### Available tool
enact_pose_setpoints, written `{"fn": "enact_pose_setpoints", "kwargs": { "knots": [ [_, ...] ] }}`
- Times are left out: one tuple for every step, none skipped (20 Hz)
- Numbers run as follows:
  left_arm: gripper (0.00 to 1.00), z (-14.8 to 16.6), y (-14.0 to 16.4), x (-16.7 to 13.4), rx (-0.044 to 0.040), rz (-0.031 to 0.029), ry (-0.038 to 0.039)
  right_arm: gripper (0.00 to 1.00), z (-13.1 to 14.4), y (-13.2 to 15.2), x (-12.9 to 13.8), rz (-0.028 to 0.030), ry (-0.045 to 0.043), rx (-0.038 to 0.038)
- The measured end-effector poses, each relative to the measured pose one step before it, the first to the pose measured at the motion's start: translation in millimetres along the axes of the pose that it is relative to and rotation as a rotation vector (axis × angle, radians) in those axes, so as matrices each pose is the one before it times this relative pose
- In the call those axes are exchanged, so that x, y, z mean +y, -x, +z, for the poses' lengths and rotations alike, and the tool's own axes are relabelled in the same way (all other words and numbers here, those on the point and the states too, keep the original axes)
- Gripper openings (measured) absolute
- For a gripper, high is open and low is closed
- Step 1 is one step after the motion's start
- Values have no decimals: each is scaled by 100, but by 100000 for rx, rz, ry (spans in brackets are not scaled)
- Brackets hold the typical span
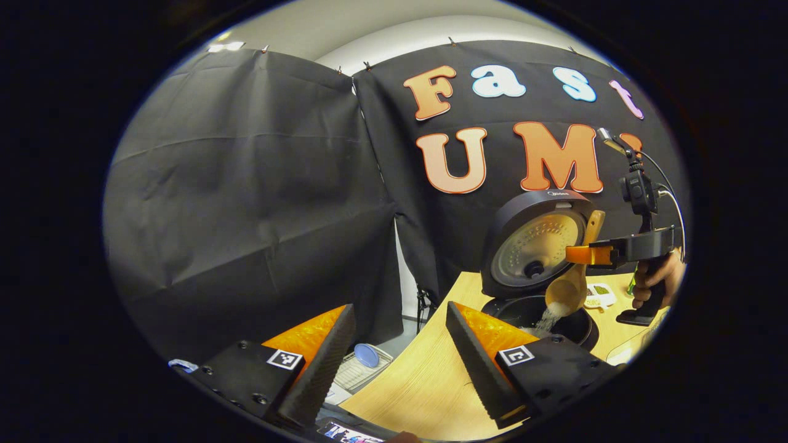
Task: Close the left gripper, press the button to open the rice cooker; take a wooden spoon from the chopstick holder with the right hand, scoop a spoonful of rice and pour it into the rice cooker, then put the wooden spoon back into the chopstick holder.
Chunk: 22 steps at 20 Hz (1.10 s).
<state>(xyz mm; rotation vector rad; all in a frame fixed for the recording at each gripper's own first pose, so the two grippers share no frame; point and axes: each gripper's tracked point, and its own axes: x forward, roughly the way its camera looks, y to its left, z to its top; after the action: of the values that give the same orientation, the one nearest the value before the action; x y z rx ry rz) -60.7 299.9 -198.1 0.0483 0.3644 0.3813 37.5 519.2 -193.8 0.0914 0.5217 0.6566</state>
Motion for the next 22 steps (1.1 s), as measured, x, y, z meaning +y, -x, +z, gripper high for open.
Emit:
{"fn": "enact_pose_setpoints", "kwargs": {
  "knots": [
    [99,-124,-104,80,276,277,38,11,-82,-133,168,222,924,134],
    [99,-58,-84,29,169,190,-78,11,72,-70,150,235,1098,44],
    [99,-85,-96,24,-69,338,-212,11,-30,-49,204,93,1613,-186],
    [100,12,6,-30,-92,99,-167,11,98,-24,140,77,1744,-441],
    [100,17,-111,22,125,351,-193,11,238,89,286,6,2582,-1216],
    [100,-247,-101,146,731,872,-450,11,279,-71,162,67,2819,-1342],
    [100,-169,-136,-19,48,57,-97,11,144,75,290,723,2373,-1339],
    [100,-47,-8,-131,172,23,190,11,89,-16,321,975,1667,-750],
    [100,38,-37,-146,28,-267,261,11,-85,121,275,585,1293,-205],
    [100,0,50,59,-231,-106,136,11,80,13,62,186,1092,-361],
    [99,-9,13,39,-1,115,-145,11,940,534,-367,-334,2008,-272],
    [99,-166,-18,45,277,645,-448,11,-664,-259,297,-730,3095,-1094],
    [99,-83,-160,53,441,562,-304,12,347,133,301,-201,3541,-1586],
    [99,20,-69,-185,91,-267,330,11,133,194,185,369,2678,-743],
    [100,-48,-11,-113,228,-207,268,11,-40,166,166,339,2067,-716],
    [100,-12,-9,106,66,-170,-28,11,154,191,112,78,2583,-1019],
    [100,61,-10,-23,-75,-76,-232,11,338,121,142,72,2713,-1278],
    [93,-134,17,-129,7,-279,-252,11,117,110,152,710,2021,-897],
    [100,121,46,-122,-156,-209,-287,11,17,162,176,697,1227,-737],
    [100,7,31,-63,-114,-142,-419,11,348,365,-43,-215,1267,-1380],
    [100,135,160,5,-341,154,-428,11,842,606,-53,-190,1510,-2720],
    [100,12,68,-80,-226,33,-298,11,661,440,-26,551,1032,-2354]
  ]
}}
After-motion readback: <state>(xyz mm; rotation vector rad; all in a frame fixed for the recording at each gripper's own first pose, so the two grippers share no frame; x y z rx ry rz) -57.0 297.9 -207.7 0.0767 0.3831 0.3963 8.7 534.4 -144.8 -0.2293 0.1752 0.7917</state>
